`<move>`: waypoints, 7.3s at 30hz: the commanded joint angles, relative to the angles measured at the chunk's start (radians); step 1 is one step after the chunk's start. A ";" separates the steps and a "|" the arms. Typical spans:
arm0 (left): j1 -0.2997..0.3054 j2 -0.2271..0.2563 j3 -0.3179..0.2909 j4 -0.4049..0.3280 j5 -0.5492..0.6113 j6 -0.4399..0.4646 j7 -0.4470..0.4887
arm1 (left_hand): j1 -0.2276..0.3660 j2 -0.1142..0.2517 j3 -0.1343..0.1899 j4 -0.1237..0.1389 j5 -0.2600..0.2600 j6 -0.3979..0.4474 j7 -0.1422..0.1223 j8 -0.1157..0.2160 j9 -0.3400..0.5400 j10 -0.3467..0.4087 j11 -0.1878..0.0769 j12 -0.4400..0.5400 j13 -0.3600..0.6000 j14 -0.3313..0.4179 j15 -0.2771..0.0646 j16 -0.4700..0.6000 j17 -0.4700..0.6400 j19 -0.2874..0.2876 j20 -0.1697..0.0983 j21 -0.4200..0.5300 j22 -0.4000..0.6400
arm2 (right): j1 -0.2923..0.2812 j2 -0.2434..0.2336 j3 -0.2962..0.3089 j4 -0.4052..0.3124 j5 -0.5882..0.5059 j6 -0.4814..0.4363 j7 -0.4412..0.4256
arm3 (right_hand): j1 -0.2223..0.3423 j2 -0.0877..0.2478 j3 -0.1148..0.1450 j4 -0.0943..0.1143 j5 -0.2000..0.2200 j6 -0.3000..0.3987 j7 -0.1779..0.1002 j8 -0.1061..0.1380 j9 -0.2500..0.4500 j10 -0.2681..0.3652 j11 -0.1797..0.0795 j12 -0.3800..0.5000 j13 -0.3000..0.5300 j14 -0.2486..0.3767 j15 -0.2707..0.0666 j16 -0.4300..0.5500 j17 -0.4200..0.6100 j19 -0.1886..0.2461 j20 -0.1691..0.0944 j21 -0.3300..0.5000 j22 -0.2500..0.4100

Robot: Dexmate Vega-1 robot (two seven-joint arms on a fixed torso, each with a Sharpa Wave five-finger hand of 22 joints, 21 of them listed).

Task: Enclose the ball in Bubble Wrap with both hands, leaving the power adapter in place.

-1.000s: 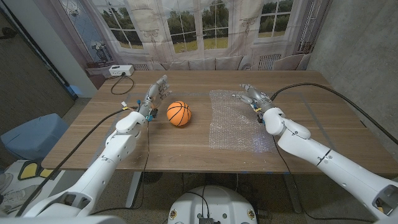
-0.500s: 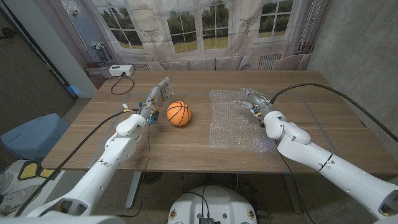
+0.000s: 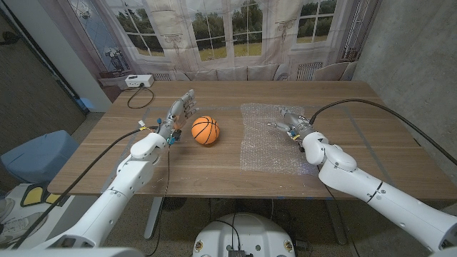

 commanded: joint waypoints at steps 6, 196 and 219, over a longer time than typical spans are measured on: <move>0.047 0.012 -0.019 -0.048 -0.005 -0.004 0.011 | -0.005 0.005 0.000 0.004 0.006 0.007 0.002 0.004 0.000 -0.006 -0.002 0.008 0.004 0.004 0.001 0.008 0.005 0.008 0.004 0.009 0.006 | 0.040 0.014 -0.064 0.014 -0.066 -0.097 0.118 | 0.005 -0.008 -0.002 -0.006 0.005 -0.001 -0.004 0.007 0.003 -0.031 0.021 -0.001 0.003 -0.022 0.013 -0.008 0.001 -0.010 0.007 -0.001 0.002; 0.298 0.011 -0.248 -0.221 0.027 -0.113 0.063 | -0.082 -0.019 -0.035 0.023 -0.014 -0.006 -0.004 0.000 -0.004 -0.028 -0.001 0.005 0.002 -0.010 0.008 0.008 0.008 -0.002 0.005 0.009 0.006 | 0.223 0.281 -0.103 0.284 0.030 0.670 0.092 | 0.637 0.109 0.039 0.002 0.011 0.648 0.107 0.136 0.022 0.615 -0.020 0.298 0.078 0.689 -0.212 0.225 0.264 0.618 -0.187 0.410 0.029; 0.286 0.014 -0.248 -0.208 0.030 -0.138 0.063 | -0.091 -0.018 -0.038 0.026 -0.014 -0.007 -0.005 0.000 -0.005 -0.029 -0.003 0.005 0.002 -0.008 0.008 0.008 0.008 -0.001 0.005 0.010 0.006 | 0.315 0.275 -0.150 0.312 0.117 0.615 0.334 | 0.376 -0.025 -0.147 0.080 0.040 0.297 0.106 0.000 0.013 0.307 0.009 0.139 0.039 0.383 -0.094 0.053 0.230 0.306 -0.018 0.256 0.000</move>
